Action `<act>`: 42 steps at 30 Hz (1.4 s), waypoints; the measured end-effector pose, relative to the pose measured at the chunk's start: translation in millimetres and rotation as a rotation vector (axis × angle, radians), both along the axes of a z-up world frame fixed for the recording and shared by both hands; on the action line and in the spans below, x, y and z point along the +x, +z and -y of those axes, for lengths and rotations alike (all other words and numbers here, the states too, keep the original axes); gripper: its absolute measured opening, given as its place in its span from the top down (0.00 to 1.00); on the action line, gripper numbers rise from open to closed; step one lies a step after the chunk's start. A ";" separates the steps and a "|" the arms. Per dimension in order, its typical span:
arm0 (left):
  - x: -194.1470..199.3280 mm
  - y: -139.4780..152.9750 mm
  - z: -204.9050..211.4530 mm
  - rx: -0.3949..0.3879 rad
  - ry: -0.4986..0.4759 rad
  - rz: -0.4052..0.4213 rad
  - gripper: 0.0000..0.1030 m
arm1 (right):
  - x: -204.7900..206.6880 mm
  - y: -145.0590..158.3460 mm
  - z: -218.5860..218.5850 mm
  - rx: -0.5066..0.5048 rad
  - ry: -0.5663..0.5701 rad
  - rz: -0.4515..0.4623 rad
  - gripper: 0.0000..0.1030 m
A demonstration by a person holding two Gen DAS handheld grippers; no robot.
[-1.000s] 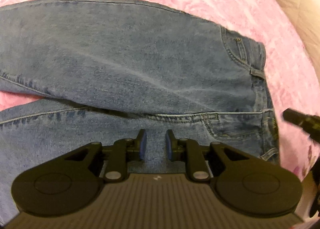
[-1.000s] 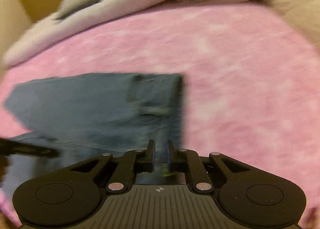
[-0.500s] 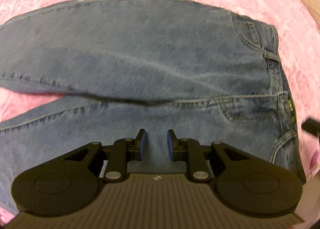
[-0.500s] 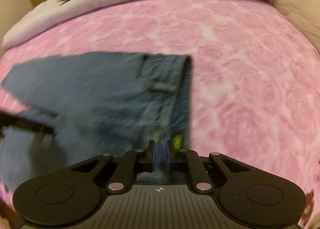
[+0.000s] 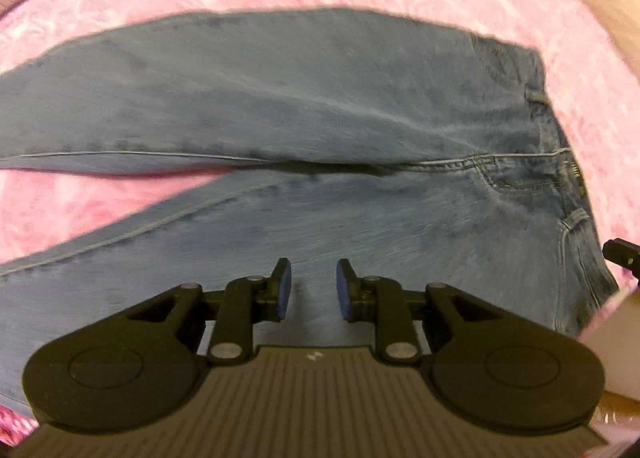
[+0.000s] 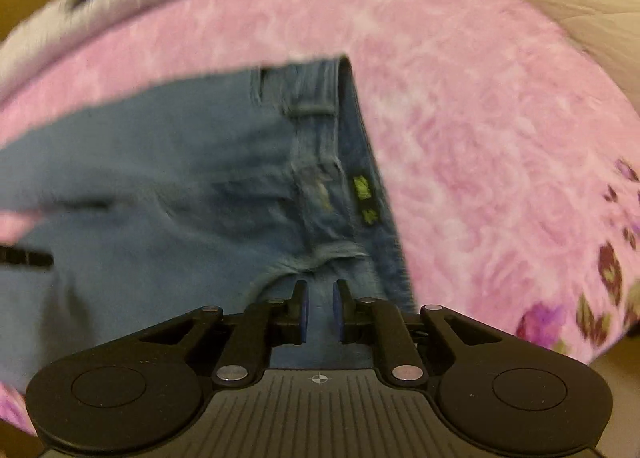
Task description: Fold clothes
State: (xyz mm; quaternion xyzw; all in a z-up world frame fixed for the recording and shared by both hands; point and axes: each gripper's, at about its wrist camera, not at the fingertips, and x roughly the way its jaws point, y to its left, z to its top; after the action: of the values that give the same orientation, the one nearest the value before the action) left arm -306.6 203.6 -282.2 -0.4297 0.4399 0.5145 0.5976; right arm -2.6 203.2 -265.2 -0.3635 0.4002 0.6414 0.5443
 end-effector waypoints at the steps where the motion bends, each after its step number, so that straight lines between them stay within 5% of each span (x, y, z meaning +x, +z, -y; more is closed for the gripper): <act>1: -13.5 8.5 6.2 0.007 -0.005 0.010 0.78 | -9.0 10.4 9.5 0.010 -0.022 -0.012 0.87; 7: -104.5 65.4 60.5 0.017 -0.054 0.036 0.78 | -77.8 74.2 75.6 0.032 -0.083 -0.027 0.87; 15: -196.3 133.3 120.2 0.026 -0.057 -0.017 0.76 | -139.2 131.4 133.9 -0.017 -0.217 -0.158 0.87; 22: -198.2 166.2 138.4 0.075 -0.071 0.009 0.73 | -160.4 171.3 152.2 0.012 -0.206 -0.140 0.87; 34: -204.3 176.4 165.3 0.086 -0.072 -0.009 0.73 | -179.3 161.6 173.2 -0.079 -0.189 -0.094 0.87; 42: -220.1 178.0 162.6 0.109 -0.028 -0.018 0.73 | -191.6 166.5 165.0 -0.053 -0.161 -0.089 0.87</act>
State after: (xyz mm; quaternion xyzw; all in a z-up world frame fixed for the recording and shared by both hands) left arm -526.7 41.0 -104.2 -0.3858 0.4225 0.5331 0.6233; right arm -194.3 38.2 -98.7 -0.3156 0.4686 0.6004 0.5660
